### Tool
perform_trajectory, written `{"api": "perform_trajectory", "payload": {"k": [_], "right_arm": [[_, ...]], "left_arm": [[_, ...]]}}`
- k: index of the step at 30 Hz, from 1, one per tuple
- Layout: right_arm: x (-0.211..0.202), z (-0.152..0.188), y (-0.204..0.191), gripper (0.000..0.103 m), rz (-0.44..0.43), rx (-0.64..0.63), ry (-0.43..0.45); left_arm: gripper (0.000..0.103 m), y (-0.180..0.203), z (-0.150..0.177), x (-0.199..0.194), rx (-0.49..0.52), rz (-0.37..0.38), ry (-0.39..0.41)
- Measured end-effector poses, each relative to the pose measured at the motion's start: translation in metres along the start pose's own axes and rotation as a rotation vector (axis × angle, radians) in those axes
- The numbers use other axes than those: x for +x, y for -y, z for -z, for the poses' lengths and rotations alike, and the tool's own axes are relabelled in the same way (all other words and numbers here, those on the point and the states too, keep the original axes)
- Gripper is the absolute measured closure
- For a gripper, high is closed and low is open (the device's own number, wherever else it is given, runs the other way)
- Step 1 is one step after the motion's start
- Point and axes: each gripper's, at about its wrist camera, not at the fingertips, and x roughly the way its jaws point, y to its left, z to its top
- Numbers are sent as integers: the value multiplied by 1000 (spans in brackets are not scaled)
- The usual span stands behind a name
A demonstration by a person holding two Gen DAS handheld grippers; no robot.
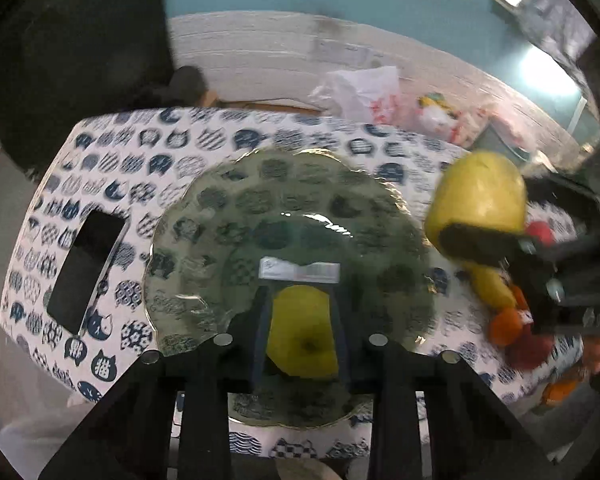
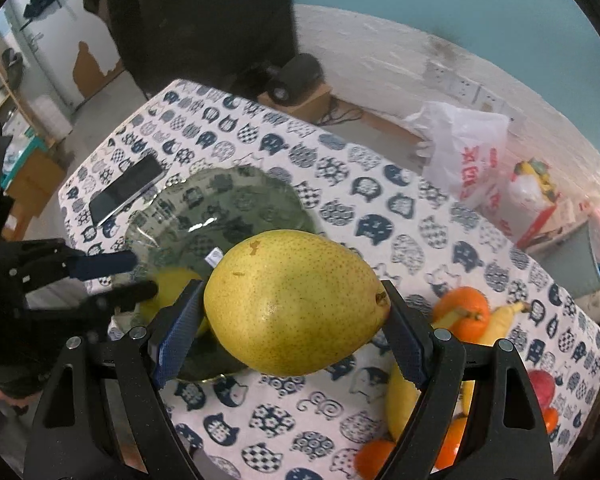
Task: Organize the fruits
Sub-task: 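Carry the pear in the left tool onto the glass plate while the right tool carries its pear there, then open both tools, releasing the pears on the plate, and lift away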
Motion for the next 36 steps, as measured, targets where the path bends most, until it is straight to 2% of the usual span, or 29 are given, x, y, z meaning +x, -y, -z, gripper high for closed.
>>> {"api": "perform_trajectory", "payload": {"k": [3, 6, 9, 17, 20, 23, 27, 36], "right_arm": [[18, -1, -8, 19, -9, -12, -40], [40, 0, -19, 19, -28, -35, -84], [54, 2, -27, 19, -33, -55, -111], [80, 5, -34, 19, -30, -73, -158], [89, 7, -39, 18, -22, -95, -177], [88, 7, -44, 22, -15, -116, -165], [83, 3, -37, 20, -21, -84, -150], [64, 2, -33, 20, -29, -65, -115]], "left_arm": [[73, -15, 1, 20, -63, 39, -64], [73, -21, 6, 32, -72, 28, -106], [67, -21, 7, 27, -50, 15, -86], [64, -33, 15, 29, -49, -22, -86], [56, -39, 17, 31, -62, -25, -97], [54, -42, 19, 33, -69, -27, -105], [45, -45, 21, 37, -83, -28, -126], [33, -29, 21, 29, -28, -52, -116]]}}
